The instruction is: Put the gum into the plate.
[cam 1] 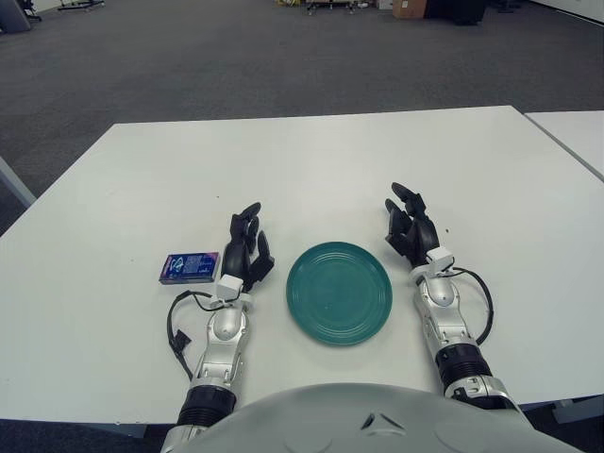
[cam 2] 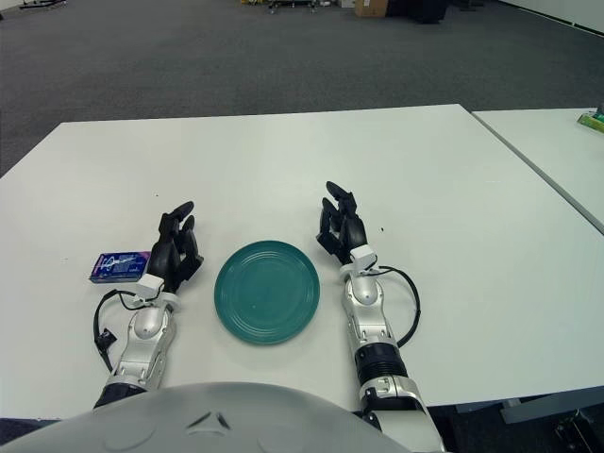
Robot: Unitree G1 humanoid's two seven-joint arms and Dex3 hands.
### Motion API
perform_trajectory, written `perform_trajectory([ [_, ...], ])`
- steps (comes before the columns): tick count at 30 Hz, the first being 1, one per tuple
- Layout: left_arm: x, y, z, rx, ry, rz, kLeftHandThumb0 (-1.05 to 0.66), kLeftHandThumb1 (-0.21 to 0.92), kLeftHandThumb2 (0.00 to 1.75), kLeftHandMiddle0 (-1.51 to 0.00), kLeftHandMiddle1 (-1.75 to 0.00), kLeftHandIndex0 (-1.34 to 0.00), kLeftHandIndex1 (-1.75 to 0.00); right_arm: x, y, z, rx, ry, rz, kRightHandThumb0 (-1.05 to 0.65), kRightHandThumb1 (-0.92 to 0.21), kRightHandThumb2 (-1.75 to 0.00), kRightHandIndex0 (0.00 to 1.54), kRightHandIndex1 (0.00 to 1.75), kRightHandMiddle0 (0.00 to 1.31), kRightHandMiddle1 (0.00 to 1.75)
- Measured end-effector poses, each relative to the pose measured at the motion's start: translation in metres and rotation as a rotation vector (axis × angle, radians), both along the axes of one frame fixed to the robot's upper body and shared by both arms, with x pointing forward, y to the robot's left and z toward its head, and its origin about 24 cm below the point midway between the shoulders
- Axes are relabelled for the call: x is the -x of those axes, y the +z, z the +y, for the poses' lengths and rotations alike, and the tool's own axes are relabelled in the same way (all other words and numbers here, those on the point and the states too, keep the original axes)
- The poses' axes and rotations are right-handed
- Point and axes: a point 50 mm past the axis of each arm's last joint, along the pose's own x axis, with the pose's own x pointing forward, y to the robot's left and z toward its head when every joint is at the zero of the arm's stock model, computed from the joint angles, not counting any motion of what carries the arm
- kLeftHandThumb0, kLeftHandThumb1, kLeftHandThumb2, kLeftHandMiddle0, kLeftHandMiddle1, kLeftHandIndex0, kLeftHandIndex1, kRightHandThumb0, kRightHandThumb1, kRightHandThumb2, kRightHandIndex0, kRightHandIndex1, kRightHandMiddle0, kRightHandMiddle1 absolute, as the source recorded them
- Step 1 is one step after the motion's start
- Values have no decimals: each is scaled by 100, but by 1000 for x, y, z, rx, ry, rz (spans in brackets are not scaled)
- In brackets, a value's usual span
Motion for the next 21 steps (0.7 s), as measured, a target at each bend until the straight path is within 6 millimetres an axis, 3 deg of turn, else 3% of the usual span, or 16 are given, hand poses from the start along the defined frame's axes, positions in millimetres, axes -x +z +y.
perform_trajectory([
  [11, 4, 7, 0, 17, -7, -5, -80, 92, 91, -34, -2, 0, -84, 0, 0, 0, 0, -1, 0, -76, -92, -88, 35, 0, 0, 57],
  [17, 11, 26, -5, -6, -12, 18, -79, 92, 90, -37, -3, 0, -87, 0, 0, -1, 2, -3, -2, -75, -92, -88, 33, 0, 0, 57],
  [21, 7, 46, -5, -121, -37, -34, -82, 92, 87, -36, -2, 0, -86, 0, 0, -1, 4, -3, 1, -76, -92, -89, 32, 0, 0, 57],
])
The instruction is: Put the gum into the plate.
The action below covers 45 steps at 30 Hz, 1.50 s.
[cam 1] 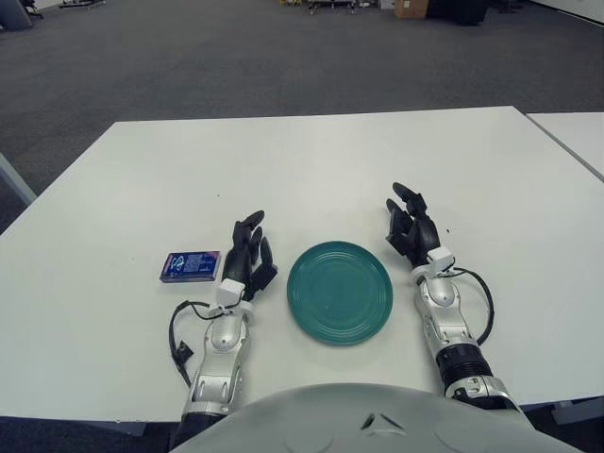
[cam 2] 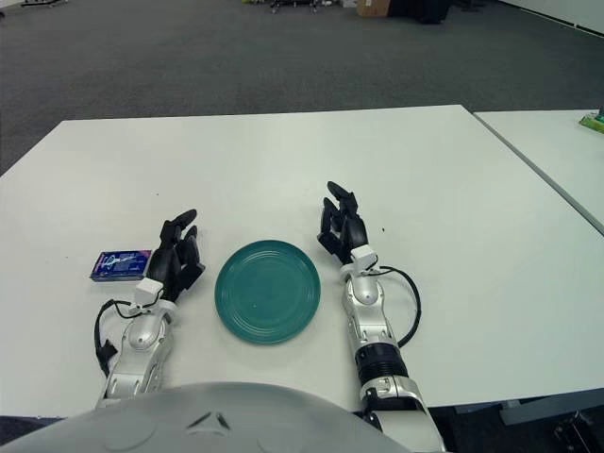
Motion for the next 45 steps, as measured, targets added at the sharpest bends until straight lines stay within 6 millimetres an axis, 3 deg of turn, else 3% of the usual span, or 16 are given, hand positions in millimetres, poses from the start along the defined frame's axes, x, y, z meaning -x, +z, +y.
perform_trajectory([
  [5, -15, 29, 6, -245, -39, -124, -90, 92, 82, -35, -1, 0, -88, 0, 0, 1, 0, 4, 2, -77, -92, -89, 30, 0, 0, 55],
  [10, -28, 63, 30, -540, -31, -270, -95, 92, 73, -34, -1, 0, -92, 0, 0, 1, 6, 11, 4, -79, -92, -88, 29, 0, 0, 54],
  [14, -28, 78, 45, -708, -38, -318, -101, 92, 61, -36, -2, -3, -102, 0, -1, 2, 16, 17, 8, -80, -92, -88, 30, 0, 0, 54],
  [24, -14, 77, 63, -1062, -242, -289, -105, 92, 54, -40, -3, -7, -115, 0, -1, 3, 24, 23, 22, -80, -92, -89, 27, 0, 0, 51],
  [29, -11, 78, 81, -1188, -335, -244, -105, 92, 52, -39, -3, -7, -115, 0, -1, 3, 25, 23, 26, -79, -92, -89, 27, 0, 0, 51],
  [38, -21, 74, 122, -1320, -403, -123, -105, 92, 47, -37, -1, -1, -112, 0, -2, 2, 28, 26, 26, -79, -92, -88, 31, 2, 0, 55],
  [45, -20, 63, 136, -1345, -459, -42, -105, 92, 47, -33, 0, 0, -106, 1, -2, 1, 27, 34, 25, -77, -92, -88, 32, 2, 0, 56],
])
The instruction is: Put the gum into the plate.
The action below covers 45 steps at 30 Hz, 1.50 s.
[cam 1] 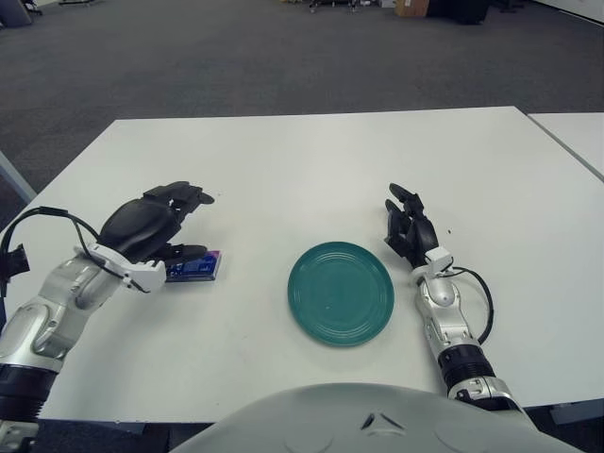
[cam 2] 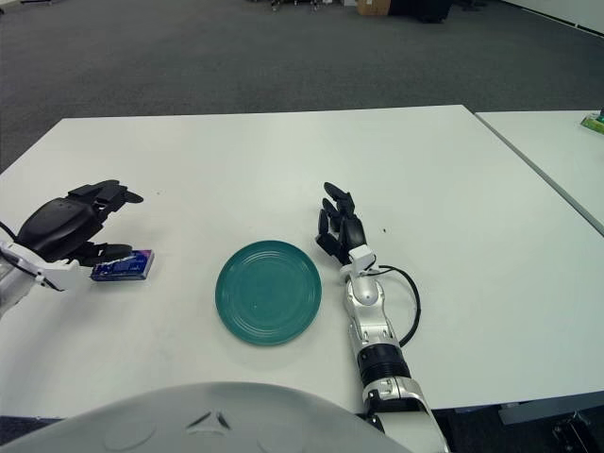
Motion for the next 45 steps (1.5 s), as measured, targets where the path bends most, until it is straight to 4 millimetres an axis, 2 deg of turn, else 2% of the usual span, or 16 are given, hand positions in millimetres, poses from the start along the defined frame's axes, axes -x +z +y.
perform_trajectory([
  [7, 2, -7, 4, -8, -16, 53, -105, 92, 40, -27, 0, 0, -97, 0, 0, -1, -4, 3, 0, -76, -92, -87, 34, 3, 0, 57],
  [17, 1, -25, 27, -58, 51, 146, -105, 92, 30, -21, 0, 0, -82, 0, 0, -5, -12, -11, 0, -75, -92, -87, 36, 3, 0, 60],
  [23, -3, -35, 33, -55, 75, 188, -105, 92, 27, -18, 0, 0, -75, 1, -1, -8, -18, -24, -2, -74, -92, -87, 36, 3, 0, 59],
  [36, -7, -49, 30, -35, 40, 246, -105, 92, 28, -15, 0, 0, -78, 1, 0, -15, -31, -47, -7, -73, -92, -84, 38, 2, 0, 61],
  [45, -5, -69, 27, -31, 52, 325, -104, 92, 31, -12, 0, 0, -77, 1, 0, -23, -24, -58, -9, -71, -92, -85, 37, 1, 0, 59],
])
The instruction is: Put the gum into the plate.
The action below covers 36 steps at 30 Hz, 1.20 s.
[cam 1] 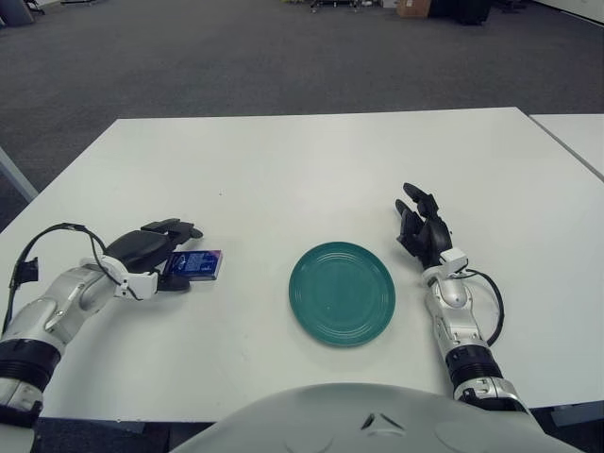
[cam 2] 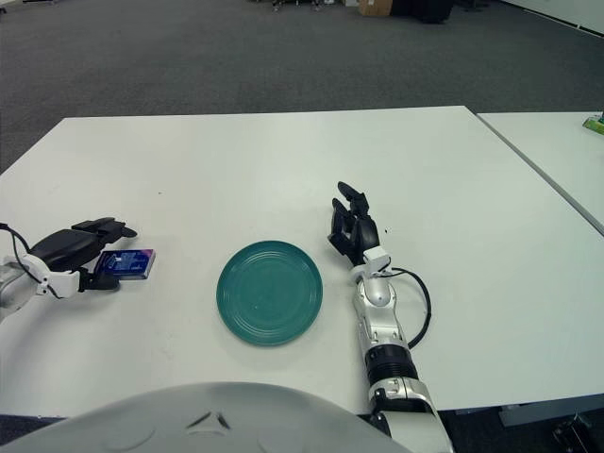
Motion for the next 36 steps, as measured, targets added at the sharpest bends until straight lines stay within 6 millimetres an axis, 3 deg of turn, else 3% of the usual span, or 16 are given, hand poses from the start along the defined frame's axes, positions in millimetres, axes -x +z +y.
perform_trajectory([
  [16, -13, -6, -4, -22, -25, -2, -95, 92, 22, -14, -1, 0, -89, 1, 1, -3, 4, -8, -14, -71, -92, -86, 35, 0, 0, 60],
  [20, -15, -7, -6, -26, -34, 12, -83, 87, 16, -19, -2, -1, -93, 1, 1, -4, 5, -5, -14, -71, -92, -86, 33, 0, 0, 59],
  [21, -16, -7, -6, -28, -36, 18, -74, 83, 17, -22, -3, -3, -94, 1, 1, -4, 5, -3, -14, -71, -92, -86, 33, 0, 0, 59],
  [22, -17, -6, -6, -31, -38, 26, -70, 78, 23, -24, -2, -3, -95, 1, 1, -4, 5, -3, -14, -71, -92, -86, 32, 0, 0, 59],
  [24, -20, -5, -6, -36, -40, 45, -55, 56, 58, -30, -2, -6, -99, 1, 1, -4, 5, -2, -14, -72, -92, -86, 32, 0, 0, 58],
  [25, -21, -5, -6, -40, -41, 55, -50, 53, 66, -37, -5, -9, -101, 1, 1, -4, 5, -2, -14, -72, -92, -86, 31, 0, 0, 58],
  [27, -25, -3, -7, -54, -48, 74, -38, 44, 85, -55, -18, -24, -110, 1, 1, -4, 5, -2, -14, -72, -92, -86, 31, 0, 0, 57],
  [28, -27, -2, -8, -61, -52, 82, -37, 43, 88, -57, -22, -28, -111, 1, 1, -4, 5, -1, -14, -72, -92, -86, 31, 0, 0, 57],
  [29, -29, -1, -9, -68, -53, 88, -24, 53, 74, -62, -57, -36, -121, 1, 1, -4, 5, -1, -15, -72, -92, -86, 31, 0, 0, 57],
  [30, -30, -1, -9, -73, -54, 91, -15, 60, 65, -64, -80, -40, -127, 1, 2, -4, 5, 0, -15, -72, -92, -86, 31, 0, 0, 57],
  [31, -32, 0, -9, -76, -53, 91, -12, 63, 62, -65, -89, -42, -129, 1, 2, -4, 5, 1, -16, -72, -92, -86, 31, 0, 0, 57],
  [33, -33, 0, -10, -84, -50, 91, -5, 54, 77, -69, -114, -48, -139, 1, 2, -4, 5, 1, -16, -73, -92, -86, 31, 0, 0, 56],
  [36, -35, -1, -12, -102, -52, 65, -2, 44, 96, -70, -133, -53, -148, 1, 2, -3, 5, 4, -17, -73, -92, -86, 31, 0, 0, 56],
])
